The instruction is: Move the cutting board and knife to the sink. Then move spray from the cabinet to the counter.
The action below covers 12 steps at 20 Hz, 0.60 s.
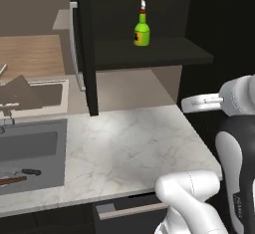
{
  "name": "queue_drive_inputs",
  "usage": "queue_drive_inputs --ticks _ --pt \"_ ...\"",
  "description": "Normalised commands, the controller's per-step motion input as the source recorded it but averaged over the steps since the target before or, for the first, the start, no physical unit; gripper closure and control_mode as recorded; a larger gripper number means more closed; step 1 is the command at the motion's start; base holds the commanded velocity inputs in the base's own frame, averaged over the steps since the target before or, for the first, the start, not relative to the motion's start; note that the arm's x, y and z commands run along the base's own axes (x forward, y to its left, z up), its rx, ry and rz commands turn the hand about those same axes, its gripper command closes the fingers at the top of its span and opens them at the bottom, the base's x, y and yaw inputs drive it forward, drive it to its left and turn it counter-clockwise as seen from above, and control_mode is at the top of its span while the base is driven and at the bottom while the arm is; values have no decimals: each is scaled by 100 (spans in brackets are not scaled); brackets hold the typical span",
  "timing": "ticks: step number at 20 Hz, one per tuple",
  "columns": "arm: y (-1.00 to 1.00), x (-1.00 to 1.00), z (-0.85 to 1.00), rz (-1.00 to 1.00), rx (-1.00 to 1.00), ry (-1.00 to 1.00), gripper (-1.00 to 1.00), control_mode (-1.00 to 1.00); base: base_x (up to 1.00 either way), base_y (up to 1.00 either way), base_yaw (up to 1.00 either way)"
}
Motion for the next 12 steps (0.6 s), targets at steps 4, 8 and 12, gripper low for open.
queue_drive_inputs --ticks 4,8,12 --pt "0 0 64 1 0 -21 -100 -100 0 0 0" --pt "0 0 59 0 0 -20 -100 -100 0 0 0" --pt "0 8 45 0 0 -18 -100 -100 0 0 0"
